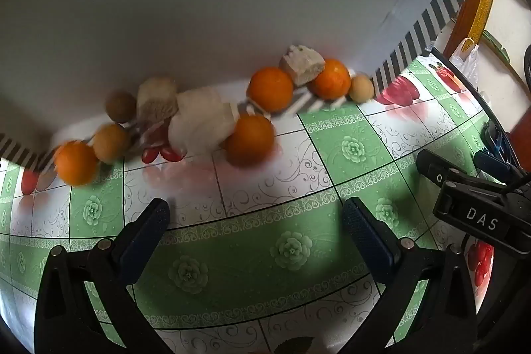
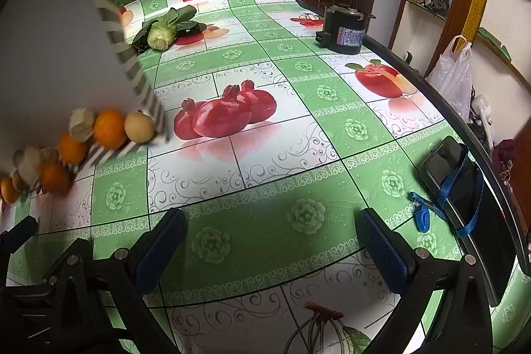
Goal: Organize fruits
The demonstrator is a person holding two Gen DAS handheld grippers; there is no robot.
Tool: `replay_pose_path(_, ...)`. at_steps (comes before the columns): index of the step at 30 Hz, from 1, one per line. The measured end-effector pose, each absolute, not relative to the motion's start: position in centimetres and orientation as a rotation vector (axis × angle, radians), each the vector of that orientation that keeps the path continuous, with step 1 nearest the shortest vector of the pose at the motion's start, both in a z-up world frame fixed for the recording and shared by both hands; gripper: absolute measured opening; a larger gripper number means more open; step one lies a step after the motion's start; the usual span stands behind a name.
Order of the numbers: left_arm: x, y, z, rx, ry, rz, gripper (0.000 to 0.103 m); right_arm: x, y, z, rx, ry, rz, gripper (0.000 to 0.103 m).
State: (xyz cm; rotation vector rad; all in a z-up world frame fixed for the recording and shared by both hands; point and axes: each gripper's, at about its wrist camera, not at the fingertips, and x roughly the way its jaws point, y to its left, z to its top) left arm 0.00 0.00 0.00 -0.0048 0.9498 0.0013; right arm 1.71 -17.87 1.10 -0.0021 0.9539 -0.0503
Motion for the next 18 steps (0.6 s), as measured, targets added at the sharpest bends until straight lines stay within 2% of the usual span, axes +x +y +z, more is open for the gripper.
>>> replay_pose_path(18,-0.03,-0.20,0.04,-0.003,0.948,0.003,0.103,1.73,-17.83,1.07,0.000,0.952,-0.049,0.103)
